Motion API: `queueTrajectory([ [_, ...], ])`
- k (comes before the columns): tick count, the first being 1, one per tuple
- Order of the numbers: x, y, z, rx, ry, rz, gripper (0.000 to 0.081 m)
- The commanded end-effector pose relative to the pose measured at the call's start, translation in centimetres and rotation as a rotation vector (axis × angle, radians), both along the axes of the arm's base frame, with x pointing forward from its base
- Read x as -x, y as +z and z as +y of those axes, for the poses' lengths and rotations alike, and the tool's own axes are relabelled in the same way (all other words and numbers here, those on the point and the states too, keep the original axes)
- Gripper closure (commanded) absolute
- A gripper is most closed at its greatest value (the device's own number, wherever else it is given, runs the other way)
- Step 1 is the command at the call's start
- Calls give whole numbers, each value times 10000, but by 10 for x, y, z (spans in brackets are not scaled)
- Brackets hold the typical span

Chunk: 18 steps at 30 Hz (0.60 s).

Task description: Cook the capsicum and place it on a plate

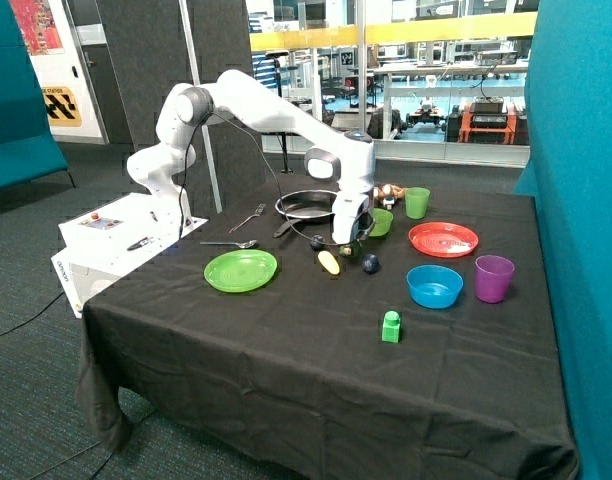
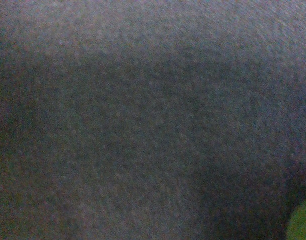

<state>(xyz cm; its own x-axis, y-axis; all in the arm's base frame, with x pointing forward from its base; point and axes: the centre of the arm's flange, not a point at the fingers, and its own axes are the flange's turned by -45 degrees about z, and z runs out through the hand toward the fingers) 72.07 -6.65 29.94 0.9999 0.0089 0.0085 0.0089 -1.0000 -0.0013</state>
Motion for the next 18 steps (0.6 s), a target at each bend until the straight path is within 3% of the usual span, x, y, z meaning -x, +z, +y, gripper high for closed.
queueTrajectory([
  [1,-9,1,4,14,98,84,222],
  [18,-4,-8,-7,14,56,84,213],
])
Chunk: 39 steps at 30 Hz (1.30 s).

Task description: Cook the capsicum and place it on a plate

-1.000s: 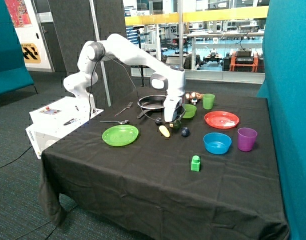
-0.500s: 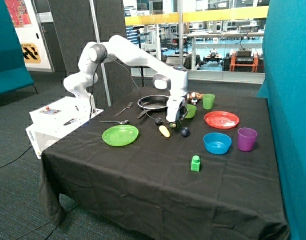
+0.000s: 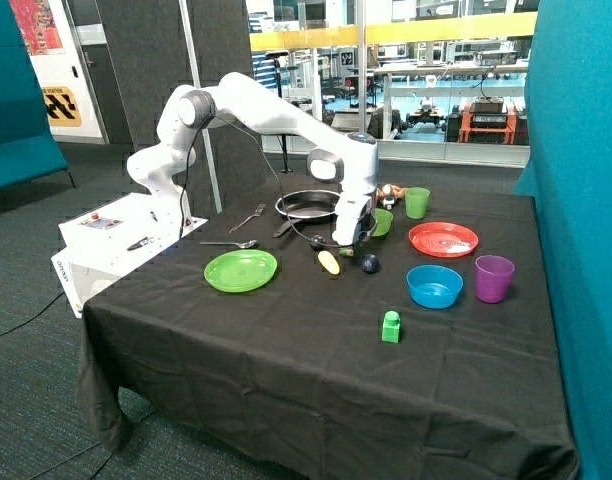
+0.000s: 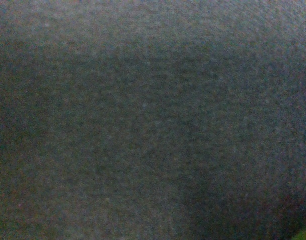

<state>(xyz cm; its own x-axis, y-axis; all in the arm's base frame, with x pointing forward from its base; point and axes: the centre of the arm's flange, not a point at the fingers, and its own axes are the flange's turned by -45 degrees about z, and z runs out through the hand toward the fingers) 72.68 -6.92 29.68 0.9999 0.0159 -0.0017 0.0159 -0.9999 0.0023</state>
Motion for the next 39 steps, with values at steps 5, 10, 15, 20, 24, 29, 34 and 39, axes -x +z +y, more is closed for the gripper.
queueTrajectory([
  [5,3,-9,-4,-23,-21,-17,258],
  [10,4,-11,-4,-23,-39,-17,750],
  [15,4,-11,-3,-23,24,-17,806],
  [20,3,-10,-4,-23,43,-17,808],
  [24,3,-11,-7,-23,44,-17,808],
  [29,6,-13,-10,-23,-5,-17,808],
  [34,9,-14,-12,-23,13,-17,808],
  [39,12,-11,-15,-23,-72,-17,808],
])
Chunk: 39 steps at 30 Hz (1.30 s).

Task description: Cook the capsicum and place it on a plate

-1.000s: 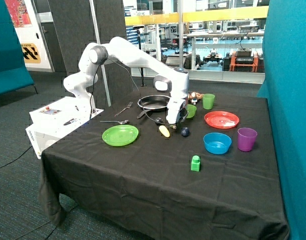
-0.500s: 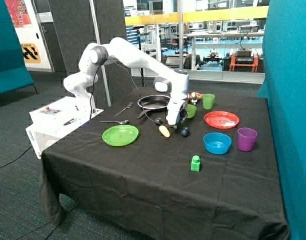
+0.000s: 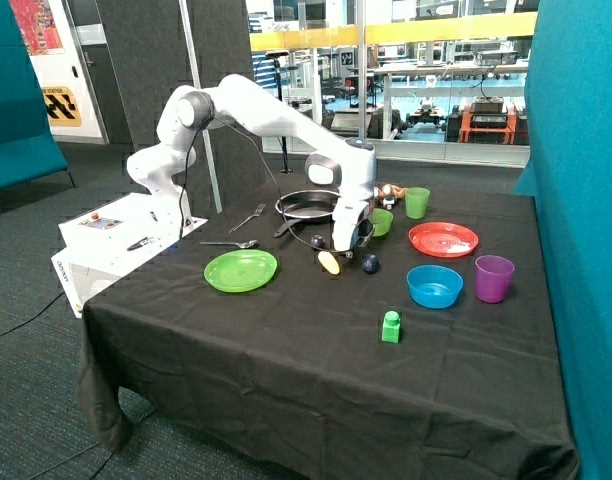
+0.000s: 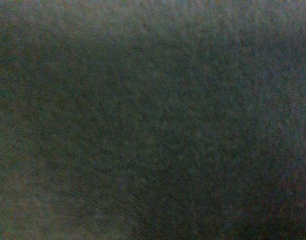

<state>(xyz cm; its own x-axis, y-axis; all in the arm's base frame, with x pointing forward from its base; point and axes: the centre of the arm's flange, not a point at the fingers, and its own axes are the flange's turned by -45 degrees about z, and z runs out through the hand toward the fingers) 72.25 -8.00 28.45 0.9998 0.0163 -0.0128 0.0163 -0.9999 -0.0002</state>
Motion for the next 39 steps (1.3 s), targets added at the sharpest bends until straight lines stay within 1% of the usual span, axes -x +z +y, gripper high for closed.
queueTrajectory([
  [1,8,1,-4,0,-50,-128,808],
  [14,17,5,4,-1,101,-128,808],
  [22,22,12,12,-3,325,-128,808],
  [26,28,21,16,-4,513,-128,808],
  [31,41,35,21,-5,741,-128,808],
  [39,69,60,28,-7,1096,-127,808],
])
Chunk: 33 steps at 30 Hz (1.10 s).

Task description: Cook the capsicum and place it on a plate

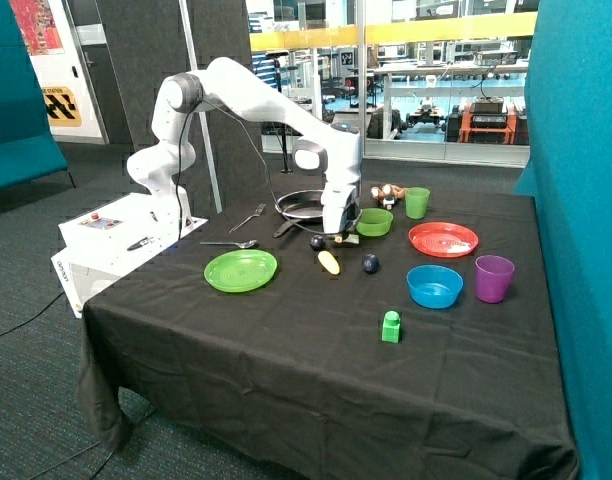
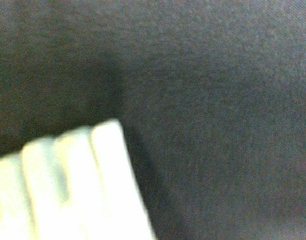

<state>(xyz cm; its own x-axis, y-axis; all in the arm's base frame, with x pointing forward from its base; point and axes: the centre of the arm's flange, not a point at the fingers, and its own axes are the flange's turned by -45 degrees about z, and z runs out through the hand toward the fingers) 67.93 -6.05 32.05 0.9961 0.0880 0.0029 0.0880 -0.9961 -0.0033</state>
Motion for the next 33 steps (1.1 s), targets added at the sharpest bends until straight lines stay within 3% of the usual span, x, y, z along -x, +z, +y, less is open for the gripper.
queueTrajectory([
  [1,29,27,9,36,399,25,808],
  [20,79,73,21,36,959,24,808],
  [33,124,84,44,37,1268,24,808],
])
